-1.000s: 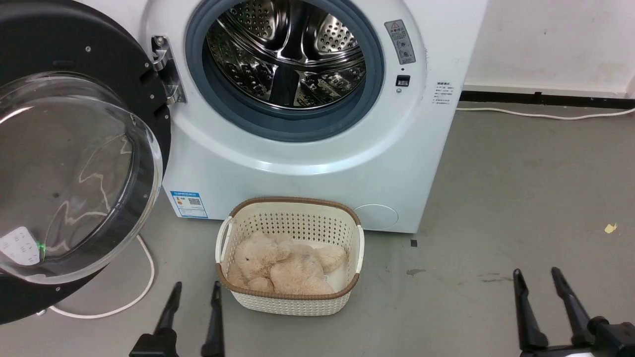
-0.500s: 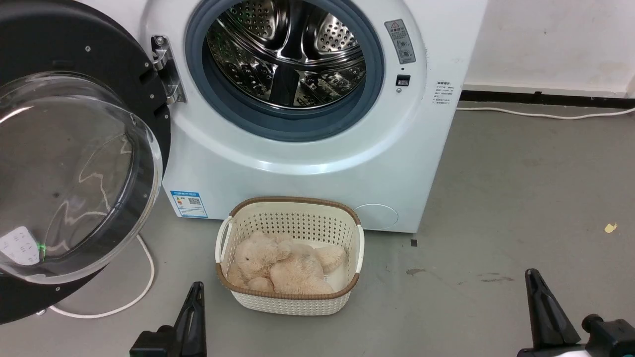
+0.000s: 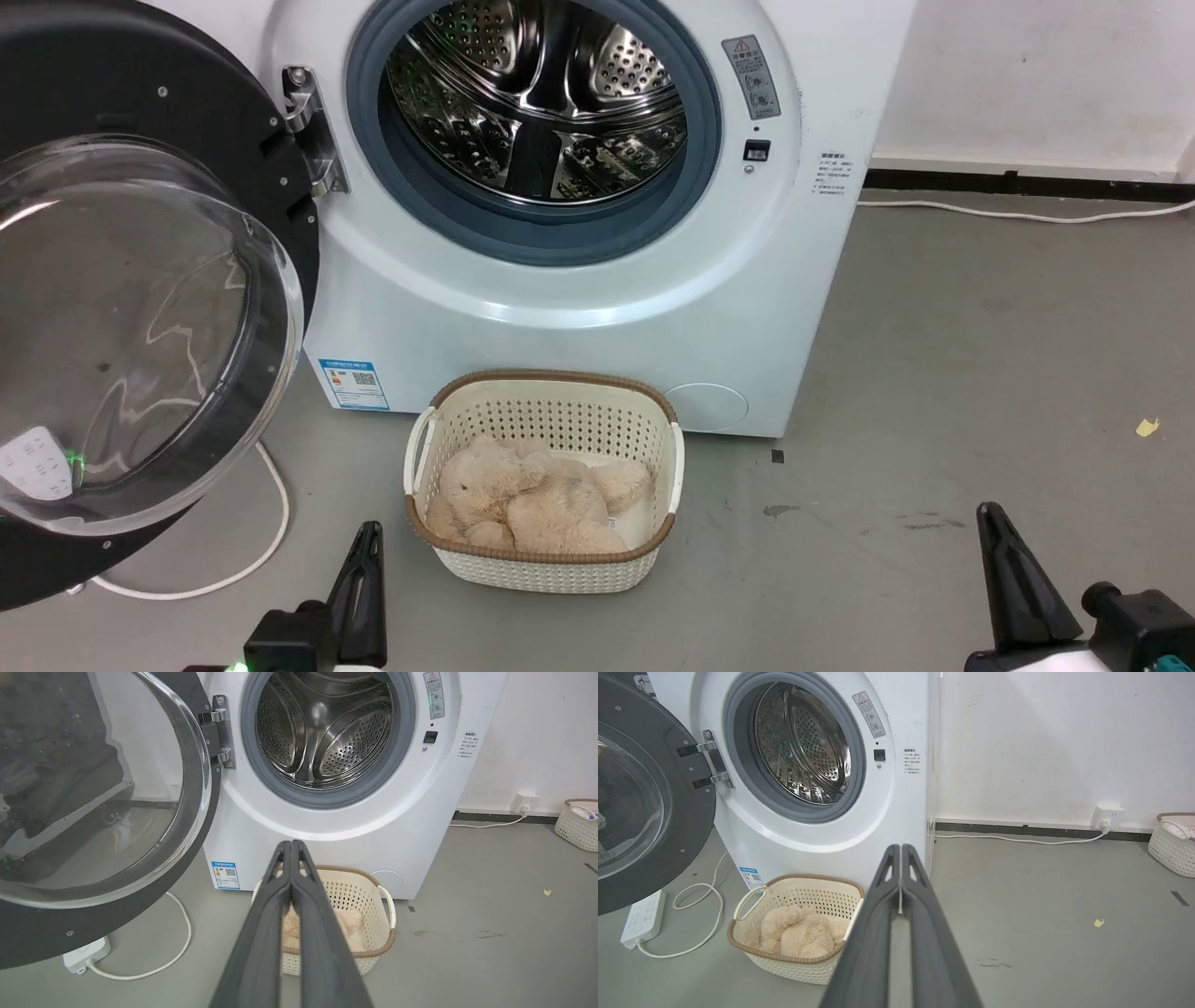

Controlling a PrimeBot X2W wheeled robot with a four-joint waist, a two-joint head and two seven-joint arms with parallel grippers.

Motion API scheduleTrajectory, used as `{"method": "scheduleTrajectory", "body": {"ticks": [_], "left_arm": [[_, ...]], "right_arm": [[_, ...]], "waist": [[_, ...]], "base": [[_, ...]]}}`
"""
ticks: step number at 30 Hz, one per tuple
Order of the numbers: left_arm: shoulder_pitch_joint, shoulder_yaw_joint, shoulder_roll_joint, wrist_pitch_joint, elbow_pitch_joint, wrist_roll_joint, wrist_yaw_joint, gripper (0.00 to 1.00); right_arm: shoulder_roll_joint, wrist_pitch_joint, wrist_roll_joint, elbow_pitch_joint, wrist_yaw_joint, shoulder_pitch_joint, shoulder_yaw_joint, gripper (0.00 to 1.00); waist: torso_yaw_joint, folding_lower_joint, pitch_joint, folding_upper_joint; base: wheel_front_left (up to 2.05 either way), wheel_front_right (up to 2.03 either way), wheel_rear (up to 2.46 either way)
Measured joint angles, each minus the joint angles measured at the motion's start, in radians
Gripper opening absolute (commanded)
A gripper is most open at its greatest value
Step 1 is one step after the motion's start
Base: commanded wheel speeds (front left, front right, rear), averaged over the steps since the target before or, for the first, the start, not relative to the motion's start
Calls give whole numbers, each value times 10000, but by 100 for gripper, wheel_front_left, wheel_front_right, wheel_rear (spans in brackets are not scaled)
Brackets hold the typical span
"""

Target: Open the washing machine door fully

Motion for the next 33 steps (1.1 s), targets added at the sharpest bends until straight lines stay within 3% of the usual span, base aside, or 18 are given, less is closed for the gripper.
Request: {"method": "scheduleTrajectory", "body": {"ticks": [33], "left_arm": [[-278,232,-56,663,-128,267,-190,0]], "right_arm": [[0,681,-351,-31,0,-346,219,0]], "waist": [[-91,0,23,0]], "base": [[0,0,0]]}}
